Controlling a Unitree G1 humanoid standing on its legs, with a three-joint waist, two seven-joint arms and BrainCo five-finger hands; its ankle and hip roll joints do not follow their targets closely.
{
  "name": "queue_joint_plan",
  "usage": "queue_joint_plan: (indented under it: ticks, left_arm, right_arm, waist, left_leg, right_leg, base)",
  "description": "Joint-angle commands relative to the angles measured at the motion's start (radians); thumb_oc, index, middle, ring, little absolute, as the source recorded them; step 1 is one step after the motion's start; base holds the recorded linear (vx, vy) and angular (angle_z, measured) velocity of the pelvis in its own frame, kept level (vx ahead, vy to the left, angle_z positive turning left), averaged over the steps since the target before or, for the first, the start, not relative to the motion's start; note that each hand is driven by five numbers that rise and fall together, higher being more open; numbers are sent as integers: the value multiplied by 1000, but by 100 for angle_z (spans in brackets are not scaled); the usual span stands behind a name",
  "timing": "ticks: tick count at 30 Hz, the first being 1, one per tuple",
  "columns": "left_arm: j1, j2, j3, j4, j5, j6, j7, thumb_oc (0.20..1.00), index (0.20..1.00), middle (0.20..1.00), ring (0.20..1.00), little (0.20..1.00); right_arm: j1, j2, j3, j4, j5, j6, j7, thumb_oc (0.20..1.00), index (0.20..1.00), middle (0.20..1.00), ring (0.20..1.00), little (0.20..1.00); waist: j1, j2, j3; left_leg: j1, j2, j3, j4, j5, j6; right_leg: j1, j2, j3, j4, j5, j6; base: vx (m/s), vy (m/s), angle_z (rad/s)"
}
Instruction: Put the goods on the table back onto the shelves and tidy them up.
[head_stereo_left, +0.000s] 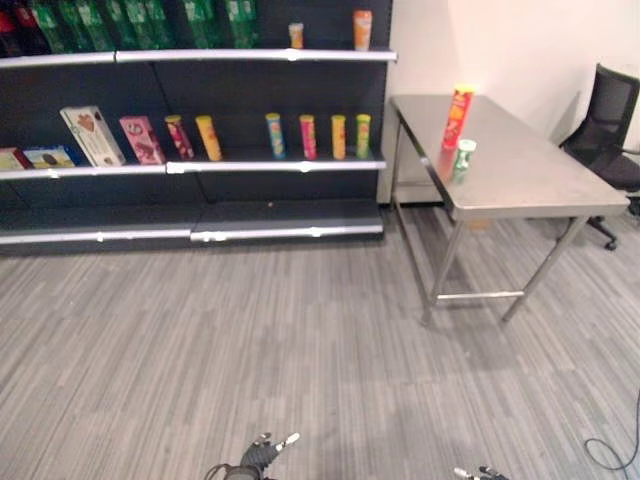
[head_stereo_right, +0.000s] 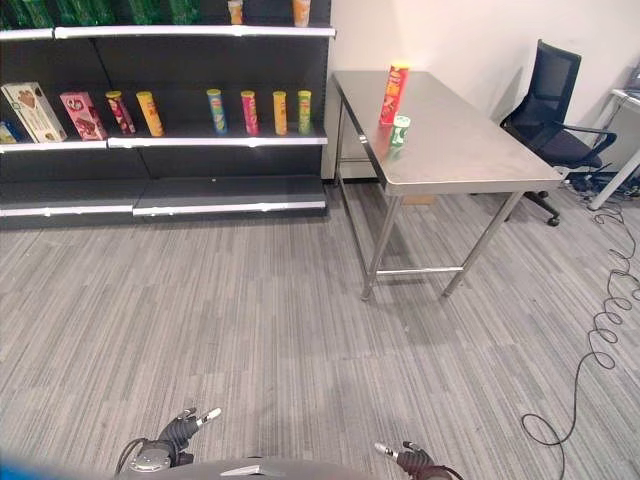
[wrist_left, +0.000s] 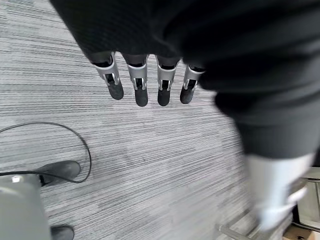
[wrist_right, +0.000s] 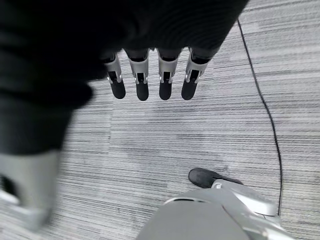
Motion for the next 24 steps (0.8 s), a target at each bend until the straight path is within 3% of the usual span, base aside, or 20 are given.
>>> queue_joint_plan:
  ticks: [1,13,19,24]
  left_arm:
    - [-73,2,1,47,-26,-31,0,1000,1000,1000,1000,1000]
    - [-69,-20,-22,120,46,-13,-2,1000,1000,1000,1000,1000]
    - [-71,-8,-23,122,64,-8,2,1000,1000,1000,1000,1000]
    - [-77,2,13,94,-6,-16,9,1000,1000,1000,1000,1000]
  right_arm:
    - [-72,-14,36,34,0,-27,-4,1000,1000,1000,1000,1000]
    - [-88,-6,84,31,-64,-21,-4,1000,1000,1000,1000,1000]
    - [-105,-5,87,18,-68,-16,-2,1000,1000,1000,1000,1000]
    - [-114,-9,74,18,-59,-15,-3,1000,1000,1000,1000,1000]
  waist:
    - [-19,-4,30]
    - [-12,1,28]
    - [-7,11,43]
    - [5,29,78]
  left_leg:
    - [64,-14,28,5,-132,-16]
    - [63,-18,24,5,-138,-7]
    - [31,-39,11,5,-140,22]
    - [25,-52,3,5,-148,56]
  right_leg:
    - [10,-17,-24,-8,-80,67]
    - [7,-18,-12,-8,-76,70]
    - [-28,-29,15,-8,-40,81]
    - [-153,-49,6,226,-75,112]
  base:
    - [0,0,0]
    - [8,23,-1]
    - [24,128,-15]
    - [30,137,-18]
